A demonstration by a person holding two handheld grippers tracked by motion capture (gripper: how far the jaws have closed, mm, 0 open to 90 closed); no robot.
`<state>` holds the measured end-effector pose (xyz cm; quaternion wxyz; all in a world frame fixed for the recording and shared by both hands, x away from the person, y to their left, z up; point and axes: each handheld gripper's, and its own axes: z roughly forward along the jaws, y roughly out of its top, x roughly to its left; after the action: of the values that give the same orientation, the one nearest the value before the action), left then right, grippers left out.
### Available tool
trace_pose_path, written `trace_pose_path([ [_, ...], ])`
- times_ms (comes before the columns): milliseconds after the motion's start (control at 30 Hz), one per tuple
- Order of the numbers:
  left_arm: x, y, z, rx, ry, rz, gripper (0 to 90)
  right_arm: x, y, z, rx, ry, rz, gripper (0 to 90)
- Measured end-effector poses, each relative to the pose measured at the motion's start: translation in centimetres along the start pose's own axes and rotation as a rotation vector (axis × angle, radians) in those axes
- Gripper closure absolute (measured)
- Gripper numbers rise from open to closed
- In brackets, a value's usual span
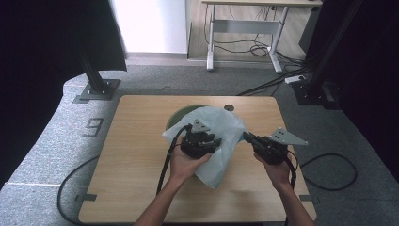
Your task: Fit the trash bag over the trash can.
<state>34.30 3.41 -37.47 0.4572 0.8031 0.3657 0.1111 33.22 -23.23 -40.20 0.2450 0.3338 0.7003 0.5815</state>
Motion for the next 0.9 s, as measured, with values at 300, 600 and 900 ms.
trace_pose_path([
  [300, -1.5, 0.3, -0.7, -0.073, -0.019, -0.012, 30.9, 0.3, 0.1, 0.0, 0.000, 0.008, -0.006, 88.2],
  [600, -2.9, 0.5, 0.9, -0.014, 0.016, 0.023, 25.1, 0.1, 0.1, 0.3, 0.011, 0.006, 0.013, 88.3],
  [900, -2.5, 0.6, 1.3, 0.000, 0.022, 0.017, 57.0, 0.2, 0.2, 0.0, 0.007, 0.009, 0.010, 88.3],
])
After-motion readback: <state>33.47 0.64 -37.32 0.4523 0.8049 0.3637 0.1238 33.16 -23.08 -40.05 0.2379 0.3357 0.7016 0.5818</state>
